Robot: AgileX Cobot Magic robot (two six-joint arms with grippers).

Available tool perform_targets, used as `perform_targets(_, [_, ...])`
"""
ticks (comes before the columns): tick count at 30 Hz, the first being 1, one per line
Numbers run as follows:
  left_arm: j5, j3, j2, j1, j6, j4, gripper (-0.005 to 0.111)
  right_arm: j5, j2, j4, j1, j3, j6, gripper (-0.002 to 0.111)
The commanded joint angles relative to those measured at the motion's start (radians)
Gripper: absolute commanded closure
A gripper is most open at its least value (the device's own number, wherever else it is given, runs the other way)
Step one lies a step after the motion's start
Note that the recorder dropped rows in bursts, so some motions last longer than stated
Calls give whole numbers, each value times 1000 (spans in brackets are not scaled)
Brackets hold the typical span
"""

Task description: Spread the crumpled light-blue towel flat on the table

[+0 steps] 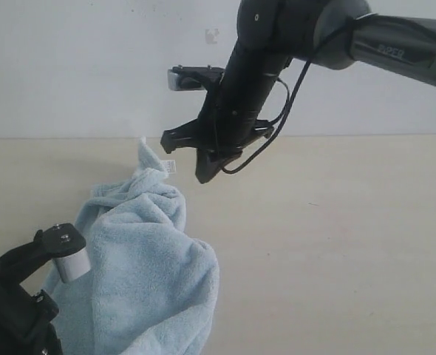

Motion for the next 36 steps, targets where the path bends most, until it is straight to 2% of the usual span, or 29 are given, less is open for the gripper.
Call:
perform_targets(1, [-19, 4, 0, -6, -8, -24, 103, -179, 30, 237, 0, -4, -114, 92])
perform_targets(5, [-86, 4, 0, -6, -6, -51, 103, -365, 58, 310, 7, -4, -134, 55])
perform_targets(6, [-104, 4, 0, -6, -6, -62, 103, -412, 71, 310, 7, -4, -132, 49])
perform_targets(13, [-139, 4, 0, -6, -6, -74, 103, -570, 192, 318, 11, -4, -119, 49])
perform_targets(20, [-135, 4, 0, -6, -3, -90, 103, -619, 273, 385, 38, -45, -205, 49])
perform_targets(22, [-135, 4, 0, -6, -3, -90, 103, -618, 297, 385, 47, -77, -200, 55])
perform_targets(24, [-132, 4, 0, -6, -3, -90, 103, -602, 311, 391, 55, -105, -182, 69])
perform_targets(27, [-131, 4, 0, -6, -3, -89, 103, -567, 311, 391, 59, -130, -183, 109])
perform_targets(30, [-110, 4, 0, -6, -3, -72, 103, -543, 283, 371, 56, -134, -166, 109])
perform_targets(33, [-94, 4, 0, -6, -3, -33, 103, -480, 230, 244, 56, -134, -69, 109])
perform_targets(36, [-161, 4, -15, -6, -54, 37, 103, -294, 162, 90, 58, -134, -48, 109])
